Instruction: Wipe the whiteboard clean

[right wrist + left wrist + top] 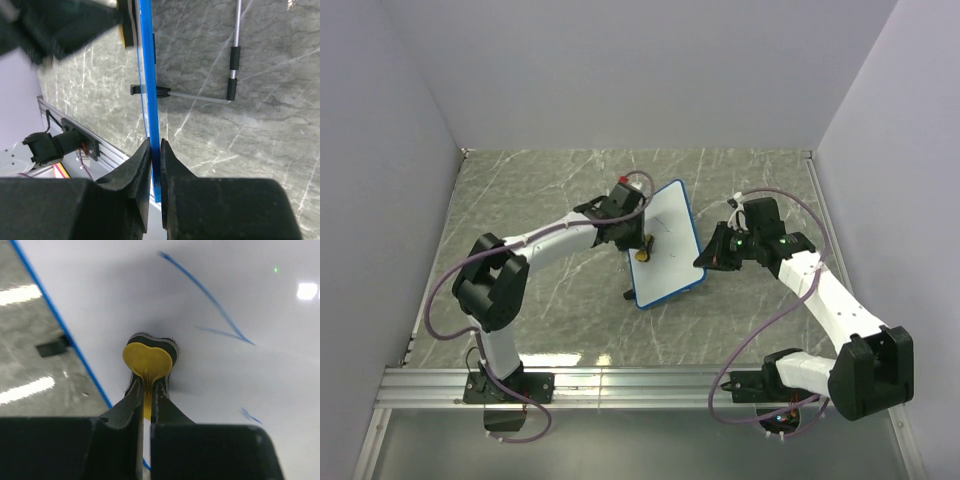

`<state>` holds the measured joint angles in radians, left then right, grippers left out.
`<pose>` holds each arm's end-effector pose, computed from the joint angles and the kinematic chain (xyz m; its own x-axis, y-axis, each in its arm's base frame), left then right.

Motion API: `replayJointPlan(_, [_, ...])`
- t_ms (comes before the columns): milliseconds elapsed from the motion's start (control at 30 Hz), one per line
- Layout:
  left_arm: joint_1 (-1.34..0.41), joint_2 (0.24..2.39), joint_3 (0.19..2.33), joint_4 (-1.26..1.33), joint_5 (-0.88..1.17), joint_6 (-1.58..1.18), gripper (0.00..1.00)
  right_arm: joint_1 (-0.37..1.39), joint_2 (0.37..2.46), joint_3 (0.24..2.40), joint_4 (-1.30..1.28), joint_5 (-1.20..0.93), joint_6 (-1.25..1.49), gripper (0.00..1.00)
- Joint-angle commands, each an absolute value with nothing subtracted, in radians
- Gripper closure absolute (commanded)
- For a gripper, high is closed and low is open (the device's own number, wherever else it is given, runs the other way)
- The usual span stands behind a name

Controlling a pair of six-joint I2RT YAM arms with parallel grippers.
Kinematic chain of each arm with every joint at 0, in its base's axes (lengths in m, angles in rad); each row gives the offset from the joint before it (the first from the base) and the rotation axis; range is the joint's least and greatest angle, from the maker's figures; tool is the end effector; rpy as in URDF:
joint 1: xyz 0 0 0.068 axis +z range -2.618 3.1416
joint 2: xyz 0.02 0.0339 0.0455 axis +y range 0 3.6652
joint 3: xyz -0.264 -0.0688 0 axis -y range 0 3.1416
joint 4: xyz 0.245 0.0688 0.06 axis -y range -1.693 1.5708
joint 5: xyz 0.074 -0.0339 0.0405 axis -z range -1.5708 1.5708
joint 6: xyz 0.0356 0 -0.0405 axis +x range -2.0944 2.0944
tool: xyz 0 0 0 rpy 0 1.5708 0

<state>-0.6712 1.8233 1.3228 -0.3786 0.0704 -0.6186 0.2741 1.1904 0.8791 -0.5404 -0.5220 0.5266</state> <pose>0.3113 -0.2504 0.2199 -0.8715 -0.0466 -0.4882 0.1843 0.8914 -0.4140 0.2288 0.0828 0.2618 -0.9030 0.1986 -0.3809 -0.1122 0.7469 0.6554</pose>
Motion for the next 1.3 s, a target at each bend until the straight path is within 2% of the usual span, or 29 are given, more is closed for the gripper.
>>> replayJointPlan(0, [-0.877,1.829,1.357,-0.360,0.225,-0.692,1.00,0.285,1.230,0.933,-0.497,-0.512,0.522,1.00])
replayJointPlan(100, [-0.955,1.829,1.379,-0.365,0.238,-0.709,1.00,0.287,1.259,0.939,-0.463,-0.532,0.535,1.00])
replayJointPlan(300, [-0.950,1.825,1.401,-0.394,0.196,-0.703,1.00,0.293,1.276,0.946,-0.459,-0.546,0.525,1.00])
replayJointPlan(567, [-0.793,1.815,1.370,-0.382,0.198,-0.680,1.00,0.293,1.236,0.920,-0.482,-0.537,0.505,1.00])
replayJointPlan(1000, [-0.635,2.158,1.823,-0.517,0.206,-0.620,1.00,0.296,1.177,0.851,-0.518,-0.546,0.473,1.00])
replayJointPlan(1267, [-0.589,2.235,1.839,-0.514,0.216,-0.621,1.00,0.298,1.174,0.861,-0.529,-0.554,0.462,1.00])
